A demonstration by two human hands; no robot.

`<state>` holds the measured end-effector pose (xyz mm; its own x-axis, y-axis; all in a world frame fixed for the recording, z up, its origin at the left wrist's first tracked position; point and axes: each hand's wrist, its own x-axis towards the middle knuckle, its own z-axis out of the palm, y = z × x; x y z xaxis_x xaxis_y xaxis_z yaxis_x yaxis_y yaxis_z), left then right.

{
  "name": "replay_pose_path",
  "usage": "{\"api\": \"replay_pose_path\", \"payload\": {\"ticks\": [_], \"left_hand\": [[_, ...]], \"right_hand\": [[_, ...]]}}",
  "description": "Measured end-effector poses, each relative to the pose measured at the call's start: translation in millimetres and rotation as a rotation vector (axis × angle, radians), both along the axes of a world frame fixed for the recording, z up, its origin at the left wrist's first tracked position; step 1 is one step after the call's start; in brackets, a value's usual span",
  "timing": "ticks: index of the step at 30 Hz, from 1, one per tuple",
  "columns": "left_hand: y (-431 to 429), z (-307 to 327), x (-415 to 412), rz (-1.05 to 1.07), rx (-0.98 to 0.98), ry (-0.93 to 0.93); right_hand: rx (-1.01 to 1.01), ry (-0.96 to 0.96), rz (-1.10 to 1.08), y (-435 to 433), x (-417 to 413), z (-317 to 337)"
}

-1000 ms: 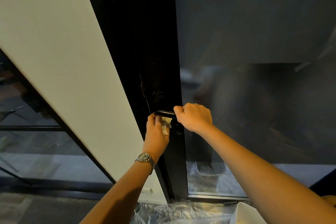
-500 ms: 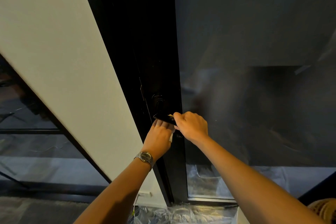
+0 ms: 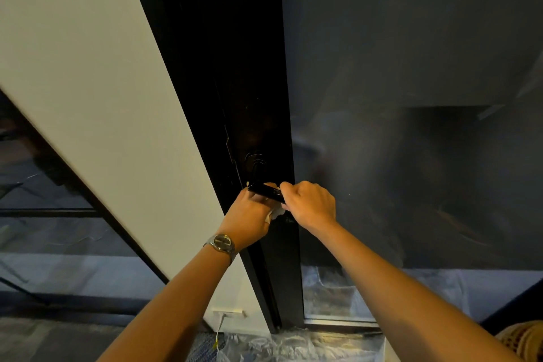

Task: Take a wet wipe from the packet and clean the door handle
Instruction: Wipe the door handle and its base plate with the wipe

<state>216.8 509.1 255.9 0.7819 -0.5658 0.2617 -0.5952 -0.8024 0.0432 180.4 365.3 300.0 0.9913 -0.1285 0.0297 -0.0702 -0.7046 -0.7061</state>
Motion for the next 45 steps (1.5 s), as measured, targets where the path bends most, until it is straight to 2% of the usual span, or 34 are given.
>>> {"api": "replay_pose_path", "payload": {"ticks": [2, 6, 8, 10, 13, 15, 16, 19, 24, 28, 34, 37, 42, 45], "left_hand": [[3.3, 0.5, 1.5, 0.01, -0.049, 0.013], [-3.2, -2.3, -8.2, 0.169, -0.338, 0.061], [-8.1, 0.0, -12.4, 0.206, -0.38, 0.077], [-9.5, 0.5, -13.6, 0.148, -0.27, 0.028], [-5.7, -1.5, -8.1, 0.005, 0.118, -0.113], [-7.4, 0.2, -7.1, 0.019, 0.18, -0.127], [-9.3, 0.8, -7.8, 0.047, 0.126, -0.09], [-16.1, 3.4, -14.9, 0.234, -0.296, 0.064], [-27.1, 3.5, -23.7, 0.383, -0.664, 0.164], [-16.4, -1.4, -21.1, 0.451, -0.812, 0.233], [-6.0, 0.9, -22.2, 0.522, -0.861, 0.345], [-4.7, -4.6, -23.2, 0.502, -1.059, 0.559], [-15.7, -4.0, -25.7, 0.584, -1.738, 1.009], [-19.7, 0.8, -24.7, 0.6, -1.848, 1.201]], "right_hand": [[-0.014, 0.004, 0.005, -0.1, -0.3, 0.8], [-0.014, -0.014, 0.004, 1.1, -0.6, 0.3], [-0.017, -0.02, -0.001, 1.1, -0.6, 1.1], [-0.022, -0.014, -0.007, 0.7, -0.4, 0.9], [-0.022, -0.011, -0.014, 1.5, 0.5, -0.4], [-0.021, -0.009, -0.01, 2.0, 1.0, -1.0], [-0.021, -0.007, -0.006, 2.0, 1.1, -1.0], [-0.03, -0.013, -0.004, 1.5, 1.5, -1.4], [-0.035, -0.014, 0.002, 0.0, 0.9, 0.3], [-0.073, -0.012, 0.017, -2.7, 1.1, 9.5], [-0.117, 0.019, 0.074, -8.0, -1.1, 22.2], [-0.238, 0.027, 0.112, -10.8, 1.5, 38.7], [-0.337, 0.016, 0.129, -11.5, 2.7, 43.7], [-0.296, 0.033, 0.144, -13.3, 3.1, 43.6]]}}
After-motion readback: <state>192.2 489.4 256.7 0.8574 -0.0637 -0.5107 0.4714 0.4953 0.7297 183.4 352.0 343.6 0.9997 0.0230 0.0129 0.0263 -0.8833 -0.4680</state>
